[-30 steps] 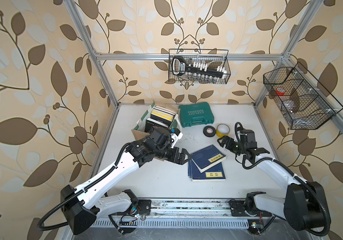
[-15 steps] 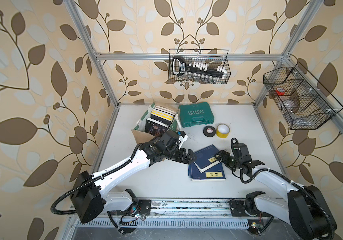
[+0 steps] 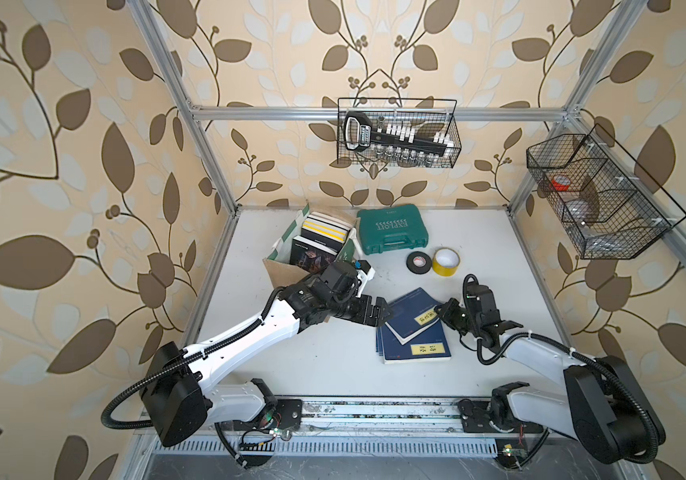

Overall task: Put the books into the canvas bag
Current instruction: Pick up the book from the book.

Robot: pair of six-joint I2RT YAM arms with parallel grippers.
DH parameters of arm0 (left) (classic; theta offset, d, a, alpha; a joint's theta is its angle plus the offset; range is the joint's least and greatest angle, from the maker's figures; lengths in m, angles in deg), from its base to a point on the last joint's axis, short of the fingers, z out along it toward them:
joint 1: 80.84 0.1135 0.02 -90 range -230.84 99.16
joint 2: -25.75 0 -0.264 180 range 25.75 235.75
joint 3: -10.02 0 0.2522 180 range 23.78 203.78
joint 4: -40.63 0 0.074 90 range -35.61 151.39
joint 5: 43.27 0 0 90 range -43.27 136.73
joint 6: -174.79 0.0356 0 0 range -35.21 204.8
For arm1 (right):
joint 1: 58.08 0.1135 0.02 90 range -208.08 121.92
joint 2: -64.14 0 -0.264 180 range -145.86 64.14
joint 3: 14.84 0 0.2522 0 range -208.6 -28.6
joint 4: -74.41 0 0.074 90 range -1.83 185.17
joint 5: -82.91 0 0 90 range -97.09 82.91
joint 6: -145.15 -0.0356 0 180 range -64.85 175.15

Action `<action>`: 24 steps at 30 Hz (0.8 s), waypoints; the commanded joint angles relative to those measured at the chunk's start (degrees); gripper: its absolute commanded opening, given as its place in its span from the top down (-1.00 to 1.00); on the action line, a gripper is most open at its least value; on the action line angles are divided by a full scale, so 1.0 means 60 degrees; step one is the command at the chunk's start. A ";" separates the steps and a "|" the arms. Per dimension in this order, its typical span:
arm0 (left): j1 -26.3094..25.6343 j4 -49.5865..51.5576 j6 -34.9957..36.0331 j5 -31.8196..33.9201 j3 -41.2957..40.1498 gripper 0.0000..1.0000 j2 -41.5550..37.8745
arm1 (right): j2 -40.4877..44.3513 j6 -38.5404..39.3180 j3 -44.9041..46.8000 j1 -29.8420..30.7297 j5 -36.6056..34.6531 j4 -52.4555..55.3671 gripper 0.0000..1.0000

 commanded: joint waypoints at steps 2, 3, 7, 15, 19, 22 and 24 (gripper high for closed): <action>-0.0074 -0.0010 0.0110 0.0145 0.0033 -0.98 -0.0124 | 0.0621 0.0007 0.0297 0.0054 -0.0275 0.0188 1.00; -0.0074 0.0006 0.0115 0.0145 0.0051 -0.98 -0.0134 | 0.0834 0.0109 0.0298 0.0049 -0.0362 0.0165 1.00; -0.0074 0.0335 0.0296 0.0387 0.0275 -0.98 -0.0214 | 0.1892 0.0818 0.0270 0.0041 -0.0442 -0.0209 1.00; -0.0059 0.1724 0.0958 0.1330 0.1216 -0.98 -0.0933 | 0.3835 0.2619 -0.0085 0.0047 -0.0018 -0.1748 1.00; -0.0061 0.2384 0.1294 0.1815 0.1658 -0.98 -0.1511 | 0.4007 0.3612 -0.0830 0.0048 0.0307 -0.2349 1.00; -0.0044 0.3021 0.1549 0.2154 0.2053 -0.98 -0.1795 | 0.3528 0.4185 -0.1713 0.0042 0.0807 -0.2880 1.00; -0.0004 0.3596 0.1669 0.2518 0.2441 -0.98 -0.1849 | 0.2859 0.4460 -0.2540 0.0039 0.1276 -0.3012 1.00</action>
